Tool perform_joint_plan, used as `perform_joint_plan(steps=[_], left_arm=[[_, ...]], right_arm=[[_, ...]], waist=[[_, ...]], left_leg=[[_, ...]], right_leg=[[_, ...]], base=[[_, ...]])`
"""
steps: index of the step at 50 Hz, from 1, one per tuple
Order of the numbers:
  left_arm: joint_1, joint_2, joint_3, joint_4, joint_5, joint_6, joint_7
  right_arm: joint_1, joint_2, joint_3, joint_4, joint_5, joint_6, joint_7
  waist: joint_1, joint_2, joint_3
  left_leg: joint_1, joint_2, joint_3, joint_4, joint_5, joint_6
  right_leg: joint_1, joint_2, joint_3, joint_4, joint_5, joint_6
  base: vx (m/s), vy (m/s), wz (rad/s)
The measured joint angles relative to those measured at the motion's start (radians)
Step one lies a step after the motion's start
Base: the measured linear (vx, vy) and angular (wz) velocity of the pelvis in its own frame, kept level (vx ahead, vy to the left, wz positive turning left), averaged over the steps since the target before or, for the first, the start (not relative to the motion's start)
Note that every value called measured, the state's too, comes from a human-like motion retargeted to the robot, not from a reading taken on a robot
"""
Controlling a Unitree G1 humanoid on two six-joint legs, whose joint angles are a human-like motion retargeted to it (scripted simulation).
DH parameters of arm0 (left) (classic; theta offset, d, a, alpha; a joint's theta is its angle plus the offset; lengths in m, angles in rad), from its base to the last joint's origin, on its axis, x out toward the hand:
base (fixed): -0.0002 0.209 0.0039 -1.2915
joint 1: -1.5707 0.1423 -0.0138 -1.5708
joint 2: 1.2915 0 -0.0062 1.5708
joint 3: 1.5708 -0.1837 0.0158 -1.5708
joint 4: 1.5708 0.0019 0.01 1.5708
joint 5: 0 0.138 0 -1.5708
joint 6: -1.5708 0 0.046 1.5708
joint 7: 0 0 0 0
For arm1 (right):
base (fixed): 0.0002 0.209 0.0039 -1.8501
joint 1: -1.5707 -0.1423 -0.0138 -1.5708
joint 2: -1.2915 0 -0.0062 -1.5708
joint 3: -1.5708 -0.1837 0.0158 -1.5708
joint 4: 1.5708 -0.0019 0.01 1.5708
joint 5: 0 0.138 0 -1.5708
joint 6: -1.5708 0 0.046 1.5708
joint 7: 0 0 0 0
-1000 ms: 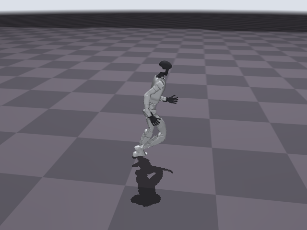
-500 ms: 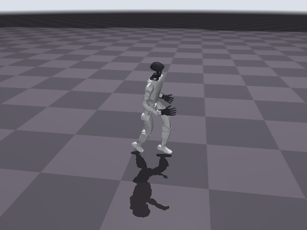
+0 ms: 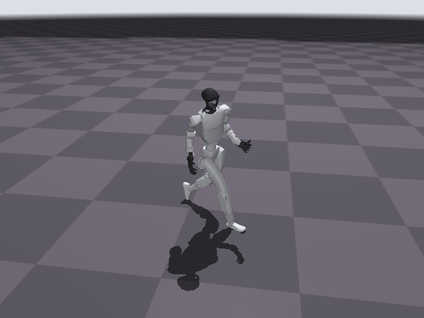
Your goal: Walk run
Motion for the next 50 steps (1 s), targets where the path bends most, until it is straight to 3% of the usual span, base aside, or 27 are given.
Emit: perform_joint_plan(steps=[2,3,5,7,9,10,11,13,15,17,18,20,22,23,25,27,28,30,32,37,40,42,43,45,47,48,50], left_arm=[[0.026,0.002,0.029,-0.026,0.017,0.011,-0.011],[0.046,0.004,0.046,-0.033,0.025,0.022,-0.024],[0.151,-0.009,0.078,-0.024,0.051,0.055,-0.087],[0.246,0.024,0.061,0.051,0.053,0.093,-0.153],[0.297,0.081,-0.013,0.094,0.050,0.080,-0.144],[0.328,0.113,-0.036,0.096,0.059,0.065,-0.129],[0.349,0.127,-0.039,0.099,0.096,0.054,-0.124],[0.383,0.135,-0.015,0.103,0.164,0.036,-0.120],[0.402,0.131,0.012,0.100,0.203,0.020,-0.118],[0.396,0.118,0.027,0.104,0.222,0.002,-0.110],[0.378,0.112,0.038,0.105,0.224,-0.004,-0.101],[0.343,0.099,0.061,0.091,0.226,-0.013,-0.082],[0.306,0.084,0.081,0.048,0.229,-0.029,-0.053],[0.286,0.080,0.086,0.020,0.229,-0.045,-0.031],[0.236,0.095,0.078,-0.049,0.263,-0.130,0.037],[0.134,0.068,0.092,0.001,0.319,-0.203,0.084],[0.066,0.054,0.156,0.032,0.341,-0.198,0.070],[-0.012,0.039,0.088,0.067,0.353,-0.211,0.118],[-0.020,0.020,0.015,0.055,0.288,-0.201,0.120],[0.049,-0.049,0.000,0.008,0.136,-0.065,0.055],[0.110,-0.049,0.000,-0.057,0.042,0.022,0.007],[0.137,-0.026,-0.012,-0.123,-0.005,0.061,-0.010],[0.146,-0.017,-0.012,-0.160,-0.019,0.082,-0.018],[0.166,-0.006,0.014,-0.231,-0.033,0.132,-0.044],[0.238,-0.025,0.032,-0.224,-0.003,0.159,-0.092],[0.235,-0.038,-0.023,-0.185,0.013,0.166,-0.103],[0.235,-0.071,-0.056,-0.119,0.005,0.204,-0.087]], right_arm=[[-0.126,-0.015,0.016,-0.076,-0.028,0.032,-0.005],[-0.185,-0.030,0.039,-0.107,-0.034,0.041,-0.007],[-0.273,-0.069,0.100,-0.143,-0.034,0.054,-0.018],[-0.373,-0.088,0.068,-0.120,0.037,0.060,0.024],[-0.450,-0.096,0.102,-0.149,0.139,0.057,0.038],[-0.473,-0.096,0.138,-0.181,0.192,0.051,0.042],[-0.466,-0.107,0.147,-0.220,0.222,0.043,0.040],[-0.444,-0.133,0.173,-0.287,0.241,0.034,0.032],[-0.409,-0.156,0.174,-0.322,0.196,0.050,0.047],[-0.346,-0.153,0.137,-0.338,0.099,0.119,0.086],[-0.321,-0.141,0.125,-0.340,0.045,0.154,0.104],[-0.283,-0.116,0.136,-0.318,-0.040,0.193,0.114],[-0.273,-0.107,0.166,-0.251,-0.092,0.200,0.109],[-0.278,-0.102,0.186,-0.215,-0.112,0.197,0.111],[-0.258,-0.069,0.224,-0.104,-0.161,0.172,0.153],[-0.158,-0.084,0.232,-0.005,-0.154,0.162,0.272],[-0.122,-0.088,0.249,0.025,-0.128,0.177,0.326],[-0.027,-0.091,0.240,0.037,-0.049,0.182,0.394],[0.083,-0.071,0.201,0.003,0.015,0.145,0.327],[0.214,0.013,0.073,-0.067,0.159,-0.009,0.126],[0.210,0.000,0.038,-0.129,0.100,0.006,0.099],[0.159,-0.013,0.025,-0.163,0.018,0.044,0.090],[0.127,-0.021,0.027,-0.180,-0.015,0.062,0.079],[0.053,-0.052,0.070,-0.211,-0.037,0.085,0.055],[0.016,-0.079,0.149,-0.207,0.041,0.069,0.022],[-0.049,-0.065,0.102,-0.178,0.135,0.067,0.016],[-0.153,-0.010,0.104,-0.175,0.318,0.051,0.011]], waist=[[0.006,-0.029,0.016],[0.017,-0.037,0.010],[0.076,-0.076,-0.027],[0.158,-0.080,-0.082],[0.277,-0.102,-0.120],[0.353,-0.108,-0.131],[0.383,-0.114,-0.129],[0.492,-0.168,-0.121],[0.605,-0.229,-0.108],[0.656,-0.277,-0.044],[0.651,-0.284,-0.018],[0.574,-0.257,0.006],[0.515,-0.233,0.033],[0.524,-0.231,0.043],[0.468,-0.189,0.018],[0.474,-0.212,0.005],[0.451,-0.215,-0.022],[0.388,-0.192,-0.082],[0.318,-0.168,-0.106],[0.103,-0.074,-0.094],[0.047,-0.047,-0.022],[0.040,-0.075,-0.003],[0.021,-0.119,0.006],[0.061,-0.187,-0.024],[0.114,-0.124,-0.054],[0.153,-0.095,-0.095],[0.300,-0.125,-0.151]], left_leg=[[0.001,-0.061,0.035,0.119,0.000,0.000],[-0.016,-0.072,0.073,0.171,0.000,0.002],[-0.108,-0.172,0.106,0.351,-0.058,0.036],[-0.356,-0.068,0.126,0.660,-0.264,0.168],[-0.554,-0.063,0.130,0.669,-0.386,0.260],[-0.639,-0.044,0.154,0.625,-0.435,0.301],[-0.699,-0.042,0.132,0.546,-0.462,0.319],[-0.793,-0.014,0.148,0.354,-0.518,0.317],[-0.841,-0.025,0.200,0.078,-0.558,0.340],[-0.766,-0.112,0.226,-0.216,-0.626,0.349],[-0.725,-0.146,0.230,-0.335,-0.663,0.314],[-0.608,-0.183,0.278,-0.498,-0.724,0.269],[-0.531,-0.164,0.248,-0.483,-0.660,0.385],[-0.528,-0.124,0.234,-0.427,-0.574,0.489],[-0.583,-0.145,-0.080,-0.112,-0.789,0.524],[-0.552,-0.089,-0.007,0.023,-0.873,0.490],[-0.507,-0.096,0.052,0.042,-0.946,0.492],[-0.348,-0.154,-0.008,-0.073,-0.968,0.481],[-0.202,-0.153,-0.081,-0.191,-0.825,0.417],[0.061,0.006,-0.197,-0.352,-0.070,0.135],[0.120,0.049,-0.216,-0.064,0.000,0.000],[0.150,0.041,-0.214,0.053,0.000,0.017],[0.172,0.015,-0.214,0.091,0.000,0.067],[0.139,-0.046,-0.104,0.201,0.000,0.191],[0.028,-0.032,-0.070,0.449,-0.143,0.234],[-0.102,-0.013,-0.110,0.571,-0.261,0.236],[-0.285,0.011,0.084,0.628,-0.452,0.294]], right_leg=[[0.038,-0.047,-0.069,0.078,0.081,-0.206],[0.037,-0.044,-0.046,0.187,0.006,-0.261],[0.085,0.032,0.159,0.377,-0.200,-0.280],[0.167,0.014,0.108,0.420,-0.284,-0.280],[0.289,0.056,0.139,0.347,-0.298,-0.280],[0.364,0.102,0.170,0.278,-0.271,-0.280],[0.453,0.129,0.130,0.188,-0.157,-0.280],[0.633,0.157,0.063,-0.010,0.198,-0.280],[0.768,0.116,0.051,-0.118,0.587,-0.141],[0.828,0.000,-0.060,0.107,0.643,0.023],[0.854,-0.044,-0.134,0.224,0.643,0.073],[0.887,0.080,-0.037,0.367,0.643,0.091],[0.896,0.198,-0.007,0.457,0.643,0.095],[0.893,0.203,-0.024,0.482,0.643,0.078],[0.813,0.261,-0.137,0.552,0.597,0.007],[0.647,0.102,-0.137,0.873,0.361,-0.092],[0.510,0.111,-0.066,0.943,0.271,-0.098],[0.334,0.023,-0.116,0.898,0.149,-0.180],[0.246,-0.092,-0.187,0.740,0.089,-0.194],[0.169,-0.029,-0.042,0.100,0.140,0.007],[0.212,-0.014,0.070,-0.167,0.031,0.134],[0.236,-0.065,0.043,-0.205,0.013,0.159],[0.257,-0.113,0.035,-0.185,0.110,0.156],[0.236,-0.132,0.063,0.005,0.132,0.095],[0.262,0.034,0.207,0.233,-0.067,0.081],[0.279,-0.043,0.024,0.242,-0.097,0.043],[0.344,-0.036,0.024,0.252,-0.177,-0.015]], base=[[2.55,-0.56,-1.50],[2.31,-0.47,-1.63],[2.89,-0.92,-1.92],[2.83,-0.49,-1.05],[2.25,-0.34,-1.80],[2.64,-0.43,-1.98],[2.63,-0.49,-1.49],[2.21,-0.69,-1.57],[2.52,-0.34,-1.72],[2.48,-0.09,-0.19],[2.11,-0.20,1.03],[2.62,-0.24,1.85],[2.89,-0.50,0.85],[2.04,-0.68,-0.14],[2.17,-0.41,0.22],[3.01,-0.01,0.13],[2.32,-0.12,0.84],[2.23,-0.24,1.96],[2.77,-0.38,2.39],[2.09,-0.55,2.05],[2.20,-0.73,0.64],[2.35,-1.07,0.52],[2.10,-1.03,0.62],[2.18,-0.98,-0.28],[2.94,-1.01,0.11],[2.08,-0.47,0.76],[1.71,-0.22,-0.49]])
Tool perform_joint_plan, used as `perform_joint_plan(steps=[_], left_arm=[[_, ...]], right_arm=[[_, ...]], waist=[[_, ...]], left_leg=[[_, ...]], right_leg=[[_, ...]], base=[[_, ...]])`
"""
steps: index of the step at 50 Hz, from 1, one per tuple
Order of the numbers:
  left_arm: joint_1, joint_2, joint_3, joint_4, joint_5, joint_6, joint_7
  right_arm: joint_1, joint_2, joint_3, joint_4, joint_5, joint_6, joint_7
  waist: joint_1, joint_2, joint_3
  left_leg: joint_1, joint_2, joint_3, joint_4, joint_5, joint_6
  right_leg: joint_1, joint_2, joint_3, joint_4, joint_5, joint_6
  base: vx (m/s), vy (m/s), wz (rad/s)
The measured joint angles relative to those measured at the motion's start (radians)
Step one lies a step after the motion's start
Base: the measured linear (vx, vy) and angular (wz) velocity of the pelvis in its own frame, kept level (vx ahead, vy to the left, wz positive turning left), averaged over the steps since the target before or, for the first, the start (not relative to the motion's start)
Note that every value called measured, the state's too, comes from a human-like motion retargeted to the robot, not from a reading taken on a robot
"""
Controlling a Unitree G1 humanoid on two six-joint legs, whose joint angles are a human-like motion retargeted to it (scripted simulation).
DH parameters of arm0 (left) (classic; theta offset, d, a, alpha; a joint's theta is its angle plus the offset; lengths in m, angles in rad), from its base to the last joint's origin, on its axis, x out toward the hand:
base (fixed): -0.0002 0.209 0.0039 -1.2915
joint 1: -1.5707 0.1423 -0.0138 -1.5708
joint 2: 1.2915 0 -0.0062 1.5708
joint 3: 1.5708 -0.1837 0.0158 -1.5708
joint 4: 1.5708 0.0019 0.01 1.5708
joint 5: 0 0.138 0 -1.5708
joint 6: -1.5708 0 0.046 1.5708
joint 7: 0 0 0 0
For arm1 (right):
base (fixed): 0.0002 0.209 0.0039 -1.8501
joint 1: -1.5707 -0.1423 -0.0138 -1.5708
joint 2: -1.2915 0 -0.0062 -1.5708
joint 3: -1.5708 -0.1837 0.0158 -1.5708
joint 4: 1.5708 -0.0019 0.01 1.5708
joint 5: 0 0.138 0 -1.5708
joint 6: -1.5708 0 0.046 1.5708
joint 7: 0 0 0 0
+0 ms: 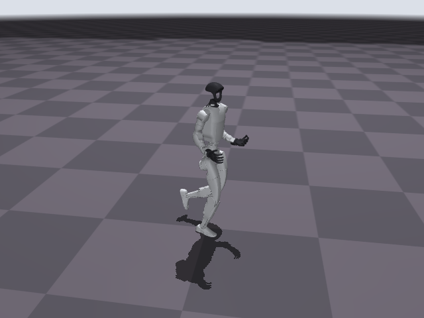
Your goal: Walk run
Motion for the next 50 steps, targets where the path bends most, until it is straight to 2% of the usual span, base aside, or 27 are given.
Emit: perform_joint_plan(steps=[2,3,5,7,9,11,13,14,15,17,18,19,20,22,25,28,30,32,33,35,37,38,40,41,44,47,50], left_arm=[[0.038,0.004,0.003,0.027,0.026,0.012,-0.007],[0.047,0.021,0.006,0.040,0.063,0.010,-0.016],[0.050,0.050,0.023,0.063,0.129,0.024,-0.024],[0.041,0.084,0.028,0.083,0.181,0.023,-0.023],[0.021,0.117,0.023,0.086,0.199,-0.010,-0.001],[-0.014,0.138,0.037,0.061,0.194,-0.040,0.030],[-0.041,0.149,0.062,0.006,0.174,-0.044,0.059],[-0.054,0.158,0.076,-0.030,0.158,-0.039,0.077],[-0.069,0.170,0.090,-0.069,0.140,-0.032,0.096],[-0.063,0.174,0.106,-0.107,0.110,-0.035,0.091],[-0.074,0.172,0.115,-0.090,0.084,-0.032,0.064],[-0.102,0.147,0.157,-0.066,0.070,-0.015,0.047],[-0.138,0.111,0.216,-0.038,0.060,0.008,0.036],[-0.146,0.068,0.151,-0.032,0.062,-0.058,0.096],[-0.127,0.053,0.065,-0.057,0.024,-0.146,0.135],[-0.137,0.075,0.044,-0.064,-0.001,-0.111,0.125],[-0.149,0.106,0.040,-0.073,-0.009,-0.079,0.099],[-0.161,0.143,0.034,-0.094,-0.015,-0.062,0.076],[-0.168,0.160,0.023,-0.105,-0.020,-0.058,0.070],[-0.191,0.190,-0.011,-0.122,-0.030,-0.051,0.079],[-0.191,0.197,0.027,-0.120,0.001,-0.031,0.037],[-0.178,0.173,0.023,-0.086,0.046,-0.044,-0.018],[-0.207,0.098,-0.017,0.026,0.110,-0.068,-0.020],[-0.190,0.061,-0.010,0.058,0.116,-0.088,0.014],[-0.126,0.011,-0.025,0.114,0.128,-0.160,0.054],[-0.079,-0.013,-0.029,0.158,0.161,-0.148,0.051],[-0.062,0.011,-0.034,0.172,0.182,-0.128,0.031]], right_arm=[[-0.051,0.069,0.080,-0.037,0.113,-0.036,-0.019],[-0.057,0.083,0.099,-0.062,0.167,-0.048,-0.020],[-0.068,0.079,0.109,-0.104,0.200,-0.051,0.008],[-0.069,0.059,0.093,-0.132,0.155,-0.020,0.062],[-0.062,0.028,0.066,-0.161,0.073,0.038,0.133],[-0.074,0.000,0.060,-0.190,-0.025,0.088,0.204],[-0.092,-0.036,0.085,-0.202,-0.120,0.122,0.255],[-0.108,-0.051,0.106,-0.193,-0.159,0.135,0.268],[-0.127,-0.063,0.130,-0.178,-0.195,0.148,0.276],[-0.067,-0.066,0.136,-0.123,-0.251,0.142,0.328],[0.000,-0.065,0.118,-0.079,-0.266,0.128,0.362],[0.033,-0.074,0.149,-0.034,-0.264,0.129,0.378],[0.048,-0.089,0.206,0.012,-0.252,0.138,0.384],[0.113,-0.124,0.260,0.039,-0.150,0.138,0.440],[0.206,-0.139,0.201,0.024,-0.087,0.130,0.463],[0.253,-0.144,0.135,0.004,-0.126,0.095,0.407],[0.271,-0.138,0.103,-0.011,-0.162,0.069,0.358],[0.272,-0.122,0.091,-0.029,-0.195,0.052,0.306],[0.269,-0.115,0.089,-0.038,-0.212,0.047,0.279],[0.264,-0.115,0.096,-0.056,-0.235,0.039,0.241],[0.259,-0.127,0.165,-0.055,-0.234,0.028,0.217],[0.244,-0.124,0.208,-0.027,-0.214,0.022,0.177],[0.130,-0.078,0.093,0.085,-0.090,0.057,0.295],[0.090,-0.062,0.143,0.092,-0.034,0.063,0.299],[-0.030,-0.012,0.238,0.066,0.114,0.035,0.264],[-0.119,-0.014,0.244,0.005,0.130,0.028,0.267],[-0.185,-0.058,0.226,-0.079,0.058,0.068,0.324]], waist=[[0.043,-0.020,-0.029],[0.050,-0.029,-0.028],[0.120,-0.065,-0.010],[0.213,-0.095,0.026],[0.251,-0.124,0.090],[0.225,-0.114,0.142],[0.235,-0.073,0.187],[0.256,-0.068,0.194],[0.276,-0.071,0.195],[0.221,-0.070,0.131],[0.225,-0.036,0.084],[0.218,-0.029,0.052],[0.206,-0.036,0.028],[0.185,-0.022,-0.013],[0.032,0.019,0.011],[-0.099,0.007,0.055],[-0.148,-0.025,0.087],[-0.166,-0.046,0.127],[-0.169,-0.066,0.146],[-0.167,-0.105,0.164],[-0.109,-0.078,0.127],[-0.096,-0.046,0.117],[-0.106,0.005,0.057],[-0.068,-0.013,0.037],[-0.014,-0.036,0.028],[0.035,-0.047,0.053],[0.095,-0.037,0.094]], left_leg=[[-0.121,0.003,0.116,-0.108,-0.116,0.021],[-0.189,-0.025,0.109,-0.189,-0.149,0.015],[-0.276,-0.111,0.104,-0.437,-0.186,-0.013],[-0.296,-0.149,0.123,-0.745,-0.192,-0.001],[-0.240,-0.182,0.182,-1.014,-0.197,0.045],[-0.185,-0.208,0.170,-1.177,-0.206,0.054],[-0.173,-0.158,0.093,-1.180,-0.163,0.027],[-0.202,-0.085,0.047,-1.095,-0.132,0.104],[-0.244,0.002,-0.001,-0.980,-0.107,0.230],[-0.275,-0.071,-0.128,-0.662,-0.377,0.230],[-0.271,-0.081,-0.237,-0.606,-0.393,0.230],[-0.258,-0.070,-0.203,-0.552,-0.444,0.230],[-0.241,-0.050,-0.098,-0.500,-0.512,0.230],[-0.111,-0.059,-0.044,-0.616,-0.486,0.230],[0.087,-0.130,-0.159,-0.799,-0.282,0.181],[0.253,-0.113,-0.229,-0.897,-0.025,0.077],[0.355,-0.100,-0.225,-0.931,0.116,0.019],[0.434,-0.068,-0.229,-0.896,0.203,-0.044],[0.464,-0.073,-0.251,-0.847,0.237,-0.073],[0.478,-0.085,-0.266,-0.673,0.269,-0.115],[0.389,-0.019,-0.155,-0.431,0.203,-0.079],[0.319,0.012,-0.176,-0.270,0.098,-0.028],[0.122,0.006,-0.276,-0.098,-0.027,0.019],[0.082,-0.016,-0.165,-0.126,-0.053,0.042],[-0.044,-0.049,0.030,-0.271,-0.118,0.074],[-0.148,-0.117,0.036,-0.540,-0.157,0.051],[-0.171,-0.158,0.027,-0.881,-0.184,0.098]], right_leg=[[0.107,0.015,-0.013,-0.073,0.070,-0.015],[0.178,0.038,-0.062,-0.146,0.174,-0.010],[0.311,0.065,-0.075,-0.282,0.488,0.062],[0.433,0.082,-0.053,-0.339,0.777,0.176],[0.509,0.042,-0.143,-0.199,0.819,0.230],[0.562,0.121,-0.094,-0.098,0.819,0.244],[0.613,0.225,-0.048,-0.032,0.819,0.238],[0.626,0.230,-0.100,-0.011,0.819,0.178],[0.632,0.214,-0.185,0.004,0.819,0.091],[0.555,0.207,-0.286,0.176,0.716,-0.013],[0.489,0.190,-0.324,0.307,0.617,-0.065],[0.374,0.204,-0.237,0.416,0.524,-0.075],[0.237,0.234,-0.086,0.514,0.434,-0.064],[0.106,0.165,-0.021,0.446,0.343,-0.066],[0.005,0.023,-0.118,0.137,0.309,-0.005],[-0.032,-0.005,-0.066,-0.256,0.309,0.067],[-0.042,0.001,0.077,-0.444,0.240,0.154],[-0.042,-0.055,0.125,-0.513,0.193,0.244],[-0.036,-0.072,0.127,-0.502,0.231,0.234],[-0.005,-0.087,0.112,-0.419,0.512,0.167],[-0.050,0.007,0.085,-0.185,0.236,0.031],[-0.036,0.020,0.051,-0.128,0.186,0.046],[-0.012,-0.029,-0.103,-0.115,0.135,0.054],[0.005,-0.022,-0.051,-0.111,0.115,0.045],[0.088,-0.013,-0.021,-0.183,0.162,0.025],[0.220,0.000,-0.085,-0.340,0.299,0.051],[0.345,0.050,-0.150,-0.442,0.403,0.062]], base=[[2.27,-0.25,0.10],[1.74,-0.23,1.17],[1.71,-0.30,0.83],[2.00,-0.43,0.34],[1.46,-0.53,1.11],[2.00,-0.67,1.80],[1.96,-0.84,0.43],[1.67,-1.36,-1.21],[2.28,-1.39,-0.47],[2.81,-0.45,0.93],[2.44,0.40,0.70],[1.88,0.45,-0.27],[1.79,0.17,-0.85],[1.85,0.24,0.34],[1.39,0.08,3.05],[1.37,-0.35,2.73],[1.36,-0.59,1.80],[1.49,-0.76,1.43],[1.31,-0.66,1.46],[1.48,-0.81,1.09],[1.78,-0.98,0.29],[1.64,-0.65,1.58],[1.16,-0.29,1.78],[1.10,-0.15,-0.35],[0.93,0.00,-0.40],[0.76,-0.06,0.83],[0.83,-0.18,0.81]])
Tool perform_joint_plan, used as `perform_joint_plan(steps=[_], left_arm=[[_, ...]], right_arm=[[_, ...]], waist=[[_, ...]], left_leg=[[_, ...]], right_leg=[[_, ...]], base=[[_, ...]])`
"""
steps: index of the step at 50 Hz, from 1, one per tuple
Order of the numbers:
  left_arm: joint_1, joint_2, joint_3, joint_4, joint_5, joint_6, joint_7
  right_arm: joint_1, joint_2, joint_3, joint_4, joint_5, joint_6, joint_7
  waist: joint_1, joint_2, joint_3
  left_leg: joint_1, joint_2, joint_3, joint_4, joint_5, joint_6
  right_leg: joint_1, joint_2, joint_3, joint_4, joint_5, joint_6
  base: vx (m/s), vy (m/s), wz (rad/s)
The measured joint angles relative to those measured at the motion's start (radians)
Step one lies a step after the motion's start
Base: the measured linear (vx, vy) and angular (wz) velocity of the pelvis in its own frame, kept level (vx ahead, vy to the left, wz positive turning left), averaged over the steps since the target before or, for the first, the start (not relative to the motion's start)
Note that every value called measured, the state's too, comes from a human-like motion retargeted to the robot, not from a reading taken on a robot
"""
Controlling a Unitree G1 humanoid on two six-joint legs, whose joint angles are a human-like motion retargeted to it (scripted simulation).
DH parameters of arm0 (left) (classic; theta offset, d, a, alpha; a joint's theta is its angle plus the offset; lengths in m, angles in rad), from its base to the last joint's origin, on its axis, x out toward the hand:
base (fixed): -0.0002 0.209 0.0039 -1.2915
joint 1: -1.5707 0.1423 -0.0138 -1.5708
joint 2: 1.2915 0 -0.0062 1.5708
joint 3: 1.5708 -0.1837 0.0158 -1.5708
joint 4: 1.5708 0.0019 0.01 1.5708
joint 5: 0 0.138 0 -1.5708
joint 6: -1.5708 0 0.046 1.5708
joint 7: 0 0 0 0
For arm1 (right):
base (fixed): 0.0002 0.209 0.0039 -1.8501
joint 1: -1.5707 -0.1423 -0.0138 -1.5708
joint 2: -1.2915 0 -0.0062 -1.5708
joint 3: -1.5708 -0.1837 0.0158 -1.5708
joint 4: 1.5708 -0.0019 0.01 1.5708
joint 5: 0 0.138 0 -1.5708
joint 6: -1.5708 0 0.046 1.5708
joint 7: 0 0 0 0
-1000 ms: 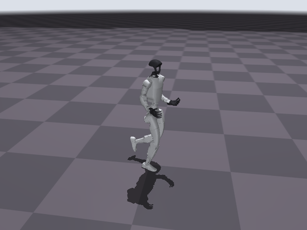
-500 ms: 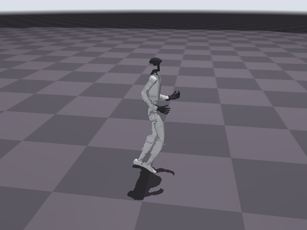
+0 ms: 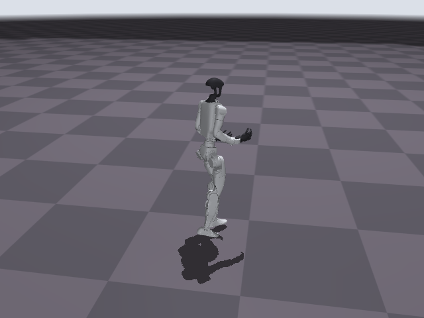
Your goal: Walk run
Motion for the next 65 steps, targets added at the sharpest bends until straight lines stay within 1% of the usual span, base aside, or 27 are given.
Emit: perform_joint_plan(steps=[5,7,8,10,12,13,15,18,20,25,30,32,35,38,40,41,43,46,49,53,55,57,58,60,61,62,65], left_arm=[[0.018,0.058,0.021,-0.035,0.005,0.007,-0.017],[0.014,0.092,0.038,-0.045,-0.001,0.020,-0.025],[0.012,0.110,0.041,-0.045,-0.005,0.027,-0.035],[0.012,0.127,0.044,-0.019,-0.016,0.042,-0.059],[-0.021,0.091,0.133,0.019,-0.014,0.077,-0.058],[-0.033,0.077,0.130,0.028,-0.005,0.067,-0.042],[-0.056,0.049,0.079,0.030,-0.005,0.009,0.016],[-0.087,0.008,0.060,0.047,-0.012,-0.009,0.064],[-0.104,-0.001,0.024,0.055,-0.029,-0.002,0.076],[-0.128,0.042,-0.062,0.040,-0.034,0.016,0.039],[-0.157,0.114,-0.077,0.037,0.000,0.033,-0.016],[-0.149,0.130,-0.059,0.048,0.017,0.038,-0.040],[-0.110,0.129,-0.048,0.056,0.033,0.028,-0.051],[-0.082,0.104,-0.048,0.066,0.061,0.039,-0.084],[-0.086,0.069,-0.057,0.081,0.097,0.051,-0.094],[-0.096,0.066,-0.072,0.078,0.103,0.043,-0.089],[-0.100,0.074,-0.093,0.062,0.115,0.029,-0.095],[-0.095,0.083,-0.089,0.047,0.131,0.047,-0.134],[-0.089,0.077,-0.080,0.033,0.141,0.075,-0.162],[-0.075,0.068,-0.084,0.005,0.161,0.091,-0.191],[-0.074,0.065,-0.093,-0.003,0.171,0.101,-0.206],[-0.072,0.058,-0.098,-0.007,0.179,0.112,-0.222],[-0.074,0.057,-0.098,-0.004,0.183,0.118,-0.230],[-0.069,0.053,-0.104,0.009,0.189,0.129,-0.244],[-0.083,0.046,-0.098,0.023,0.188,0.137,-0.254],[-0.095,0.042,-0.093,0.032,0.187,0.145,-0.262],[-0.104,0.052,-0.105,0.032,0.201,0.161,-0.283]], right_arm=[[-0.046,-0.115,0.024,-0.131,-0.112,0.062,0.074],[-0.054,-0.134,0.026,-0.142,-0.134,0.081,0.088],[-0.051,-0.131,0.013,-0.136,-0.142,0.087,0.093],[-0.018,-0.098,-0.030,-0.099,-0.167,0.081,0.115],[0.008,-0.070,0.003,-0.057,-0.186,0.082,0.124],[0.024,-0.055,0.017,-0.039,-0.194,0.077,0.112],[0.049,-0.036,0.018,0.001,-0.204,0.071,0.088],[0.112,0.003,-0.017,0.044,-0.210,0.082,0.100],[0.165,0.028,-0.029,0.056,-0.206,0.087,0.092],[0.263,0.077,-0.035,0.057,-0.209,0.067,0.028],[0.252,0.085,0.037,0.072,-0.225,0.082,0.027],[0.217,0.080,0.069,0.087,-0.239,0.103,0.053],[0.158,0.061,0.087,0.100,-0.284,0.118,0.084],[0.118,0.053,0.066,0.109,-0.364,0.106,0.066],[0.092,0.034,0.042,0.125,-0.393,0.101,0.031],[0.078,0.026,0.042,0.132,-0.394,0.097,0.018],[0.055,0.019,0.054,0.149,-0.387,0.089,-0.006],[0.010,-0.009,0.074,0.171,-0.387,0.084,-0.001],[-0.046,-0.067,0.123,0.176,-0.440,0.082,0.031],[-0.097,-0.137,0.167,0.158,-0.536,0.065,0.043],[-0.110,-0.154,0.179,0.147,-0.554,0.054,0.036],[-0.118,-0.165,0.205,0.143,-0.545,0.043,0.038],[-0.122,-0.167,0.215,0.146,-0.534,0.039,0.044],[-0.111,-0.163,0.219,0.154,-0.520,0.030,0.073],[-0.106,-0.158,0.209,0.155,-0.525,0.022,0.094],[-0.097,-0.151,0.201,0.155,-0.532,0.015,0.108],[-0.038,-0.115,0.193,0.136,-0.559,-0.006,0.085]], waist=[[0.058,-0.036,0.037],[0.121,-0.077,0.032],[0.122,-0.099,0.015],[0.126,-0.082,-0.038],[0.086,-0.042,-0.048],[0.071,-0.007,-0.049],[0.029,0.054,-0.050],[-0.006,0.080,-0.041],[-0.031,0.097,-0.041],[-0.170,0.089,-0.037],[-0.225,0.023,-0.001],[-0.207,-0.002,-0.004],[-0.211,-0.024,-0.033],[-0.255,0.031,-0.042],[-0.256,0.025,-0.033],[-0.266,0.005,-0.039],[-0.248,-0.038,-0.057],[-0.197,-0.071,-0.042],[-0.126,-0.078,-0.017],[-0.026,-0.050,0.002],[-0.020,-0.017,0.013],[-0.019,-0.032,0.021],[-0.021,-0.045,0.022],[-0.048,-0.036,0.010],[-0.066,-0.033,0.005],[-0.077,-0.027,-0.002],[-0.037,0.014,-0.025]], left_leg=[[0.012,0.015,0.208,-0.270,-0.014,0.095],[0.029,0.088,0.293,-0.190,0.090,0.132],[0.042,0.071,0.279,-0.125,-0.039,0.132],[-0.044,0.070,0.008,0.012,-0.087,0.132],[-0.002,0.171,0.135,0.106,-0.165,0.132],[0.041,0.185,0.132,0.101,-0.187,0.132],[0.108,0.165,0.048,0.048,-0.182,0.132],[0.191,0.118,-0.017,-0.070,-0.095,0.132],[0.251,0.096,-0.057,-0.143,-0.045,0.128],[0.363,0.026,-0.273,-0.211,-0.009,0.118],[0.520,-0.002,-0.406,-0.237,-0.040,0.101],[0.570,-0.001,-0.406,-0.234,-0.029,0.069],[0.602,-0.011,-0.409,-0.183,0.078,-0.024],[0.548,0.006,-0.483,0.011,0.357,-0.258],[0.470,-0.037,-0.402,0.217,0.473,-0.391],[0.414,-0.031,-0.323,0.304,0.508,-0.391],[0.311,0.045,-0.206,0.429,0.478,-0.354],[0.182,0.150,-0.018,0.528,0.376,-0.155],[0.072,0.129,0.036,0.453,0.257,-0.103],[0.005,0.069,0.036,0.103,0.152,-0.047],[0.025,0.110,0.194,-0.083,0.134,0.019],[0.073,0.094,0.312,-0.163,0.088,0.132],[0.111,0.086,0.321,-0.177,0.017,0.132],[0.254,0.148,0.578,-0.199,-0.022,0.132],[0.189,0.076,0.295,-0.176,-0.048,0.132],[0.149,0.046,0.134,-0.153,-0.061,0.132],[0.191,0.161,0.308,-0.125,-0.046,0.132]], right_leg=[[0.202,0.027,-0.124,-0.048,0.036,0.003],[0.257,0.057,-0.083,-0.004,0.093,-0.025],[0.260,0.056,-0.098,0.043,0.163,-0.035],[0.212,0.085,-0.122,0.189,0.354,-0.057],[0.126,0.063,-0.105,0.448,0.415,-0.129],[0.078,0.097,-0.080,0.527,0.411,-0.147],[-0.024,0.147,-0.042,0.625,0.272,-0.127],[-0.166,0.109,0.021,0.664,0.082,-0.137],[-0.251,0.067,0.025,0.604,0.007,-0.189],[-0.349,0.012,0.108,0.218,-0.025,-0.052],[-0.416,0.018,0.339,-0.080,-0.048,0.014],[-0.423,0.025,0.338,-0.135,-0.030,0.094],[-0.415,0.020,0.198,-0.066,0.141,-0.006],[-0.395,0.080,0.339,0.051,-0.002,-0.052],[-0.362,-0.013,0.308,0.119,-0.070,-0.019],[-0.339,-0.062,0.260,0.118,-0.084,-0.023],[-0.288,-0.073,0.189,0.096,-0.100,-0.081],[-0.205,-0.059,0.159,0.063,-0.104,-0.123],[-0.126,-0.042,0.091,0.014,-0.079,-0.152],[-0.035,0.040,0.042,-0.025,-0.088,-0.195],[0.015,0.087,-0.018,-0.025,-0.105,-0.206],[0.080,0.099,-0.052,-0.015,-0.110,-0.210],[0.107,0.111,-0.057,0.005,-0.108,-0.212],[0.159,0.124,-0.082,0.070,-0.053,-0.128],[0.145,0.118,-0.139,0.110,0.033,-0.095],[0.127,0.114,-0.166,0.158,0.110,-0.058],[0.044,0.135,-0.079,0.359,0.227,0.015]], base=[[0.93,-0.24,0.64],[1.26,-0.86,-0.39],[1.46,-0.53,0.54],[1.42,0.31,0.99],[1.09,0.37,0.54],[0.95,0.28,1.43],[0.77,0.30,2.27],[0.74,0.22,2.19],[0.80,0.13,2.54],[0.79,-0.11,3.13],[0.79,-0.37,1.68],[0.99,-0.50,0.09],[0.91,-0.33,0.41],[1.03,-0.27,1.46],[0.94,0.07,1.55],[0.78,-0.02,1.67],[0.70,-0.50,1.15],[0.62,-0.37,0.66],[0.60,-0.12,0.02],[0.64,-0.06,0.03],[0.61,-0.13,0.90],[0.72,-0.49,0.80],[0.98,-0.50,0.86],[1.03,-0.07,1.26],[0.59,0.05,1.49],[0.33,0.09,1.27],[0.49,0.20,0.98]])
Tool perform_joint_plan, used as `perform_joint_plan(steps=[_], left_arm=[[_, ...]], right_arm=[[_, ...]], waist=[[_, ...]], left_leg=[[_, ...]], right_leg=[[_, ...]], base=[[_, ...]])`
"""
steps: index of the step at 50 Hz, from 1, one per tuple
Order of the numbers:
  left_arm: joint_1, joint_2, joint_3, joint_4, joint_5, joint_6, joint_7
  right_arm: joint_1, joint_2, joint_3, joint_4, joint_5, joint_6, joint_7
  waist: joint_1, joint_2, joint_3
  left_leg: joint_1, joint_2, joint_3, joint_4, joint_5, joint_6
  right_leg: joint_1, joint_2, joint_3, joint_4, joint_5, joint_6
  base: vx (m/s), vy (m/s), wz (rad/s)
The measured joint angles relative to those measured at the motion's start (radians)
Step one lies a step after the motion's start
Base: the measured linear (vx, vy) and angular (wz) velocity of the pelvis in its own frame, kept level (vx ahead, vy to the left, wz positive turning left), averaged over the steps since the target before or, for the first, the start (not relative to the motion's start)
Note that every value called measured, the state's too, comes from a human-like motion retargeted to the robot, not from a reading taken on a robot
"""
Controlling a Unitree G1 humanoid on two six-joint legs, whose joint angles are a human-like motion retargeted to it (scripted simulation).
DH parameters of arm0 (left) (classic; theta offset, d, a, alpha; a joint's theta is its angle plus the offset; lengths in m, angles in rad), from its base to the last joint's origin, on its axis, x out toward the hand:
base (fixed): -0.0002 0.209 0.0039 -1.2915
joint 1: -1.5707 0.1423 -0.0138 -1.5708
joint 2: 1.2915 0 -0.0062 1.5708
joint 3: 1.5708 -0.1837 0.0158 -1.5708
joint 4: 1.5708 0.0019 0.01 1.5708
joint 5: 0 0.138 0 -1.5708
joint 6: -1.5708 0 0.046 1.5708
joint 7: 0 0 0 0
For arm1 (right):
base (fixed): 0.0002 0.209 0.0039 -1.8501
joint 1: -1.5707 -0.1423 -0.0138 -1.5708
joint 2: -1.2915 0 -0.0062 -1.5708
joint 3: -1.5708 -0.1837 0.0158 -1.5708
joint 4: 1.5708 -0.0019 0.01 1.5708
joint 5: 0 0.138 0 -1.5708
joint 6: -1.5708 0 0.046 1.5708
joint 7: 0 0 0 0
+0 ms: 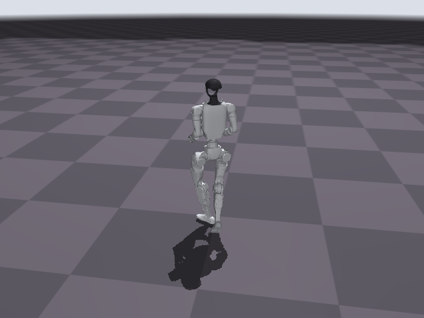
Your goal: Walk run
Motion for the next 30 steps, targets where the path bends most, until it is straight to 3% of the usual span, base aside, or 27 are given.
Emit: perform_joint_plan(steps=[3,5,7,10,15,17,19,22,25,27,30], left_arm=[[-0.021,0.024,-0.032,-0.009,0.038,-0.004,-0.021],[-0.034,0.029,-0.045,-0.016,0.063,0.000,-0.033],[-0.037,0.033,-0.059,-0.025,0.077,-0.001,-0.039],[-0.024,0.042,-0.079,-0.045,0.093,-0.010,-0.045],[0.011,0.075,-0.083,-0.077,0.114,-0.017,-0.057],[0.027,0.084,-0.070,-0.085,0.106,-0.018,-0.057],[0.030,0.090,-0.059,-0.078,0.084,-0.010,-0.059],[0.039,0.077,-0.049,-0.062,0.035,0.012,-0.047],[0.037,0.060,-0.039,-0.065,0.006,0.011,-0.027],[0.030,0.041,-0.041,-0.067,0.006,-0.006,-0.004],[0.050,0.004,-0.027,-0.064,0.022,-0.038,0.046]], right_arm=[[0.063,0.027,0.007,-0.042,-0.010,-0.025,-0.109],[0.091,0.028,-0.004,-0.063,-0.031,-0.049,-0.174],[0.111,0.019,-0.009,-0.076,-0.052,-0.067,-0.235],[0.129,0.008,0.003,-0.094,-0.070,-0.086,-0.297],[0.104,-0.022,0.045,-0.098,-0.110,-0.090,-0.329],[0.077,-0.028,0.078,-0.089,-0.128,-0.088,-0.342],[0.037,-0.029,0.102,-0.074,-0.145,-0.088,-0.369],[-0.001,-0.036,0.116,-0.069,-0.182,-0.094,-0.407],[-0.029,-0.041,0.101,-0.086,-0.217,-0.099,-0.443],[-0.050,-0.054,0.079,-0.100,-0.239,-0.093,-0.461],[-0.077,-0.078,0.078,-0.108,-0.264,-0.092,-0.458]], waist=[[0.018,0.028,-0.004],[0.014,0.037,-0.001],[-0.008,0.038,-0.001],[-0.052,0.022,-0.001],[-0.069,-0.042,0.020],[-0.035,-0.040,0.037],[-0.008,-0.035,0.058],[0.071,-0.053,0.070],[0.180,-0.061,0.095],[0.200,-0.053,0.119],[0.197,-0.058,0.134]], left_leg=[[0.003,-0.014,-0.145,-0.018,0.016,0.000],[0.000,-0.028,-0.222,-0.027,0.041,0.000],[0.001,-0.044,-0.274,-0.034,0.066,0.000],[0.005,-0.090,-0.386,-0.044,0.093,0.000],[0.011,-0.206,-0.592,-0.063,0.133,0.000],[0.022,-0.219,-0.661,-0.090,0.154,-0.011],[0.028,-0.227,-0.746,-0.105,0.177,-0.043],[0.011,-0.259,-0.809,-0.119,0.197,-0.091],[-0.023,-0.273,-0.815,-0.118,0.196,-0.125],[-0.046,-0.265,-0.756,-0.112,0.167,-0.131],[-0.073,-0.191,-0.415,-0.124,0.059,-0.134]], right_leg=[[-0.095,0.013,0.043,0.155,-0.079,-0.013],[-0.142,-0.006,0.072,0.179,-0.136,-0.056],[-0.171,-0.039,0.101,0.138,-0.189,-0.098],[-0.198,-0.038,0.242,-0.005,-0.236,-0.110],[-0.167,0.049,0.787,-0.226,-0.207,0.059],[-0.143,0.060,0.866,-0.233,-0.214,0.066],[-0.162,0.038,0.719,-0.214,-0.239,-0.043],[-0.153,-0.069,0.439,-0.310,-0.258,-0.145],[-0.158,-0.088,0.446,-0.351,-0.275,-0.106],[-0.166,-0.121,0.367,-0.369,-0.284,-0.090],[-0.157,-0.161,0.252,-0.392,-0.306,-0.106]], base=[[0.32,0.03,1.95],[0.12,0.07,2.53],[0.15,0.04,2.95],[0.08,-0.02,3.26],[-0.04,-0.10,2.90],[-0.14,-0.03,1.90],[-0.18,-0.11,2.11],[-0.24,-0.06,1.42],[-0.43,-0.13,1.44],[-0.45,-0.08,2.38],[-0.26,-0.05,2.27]])
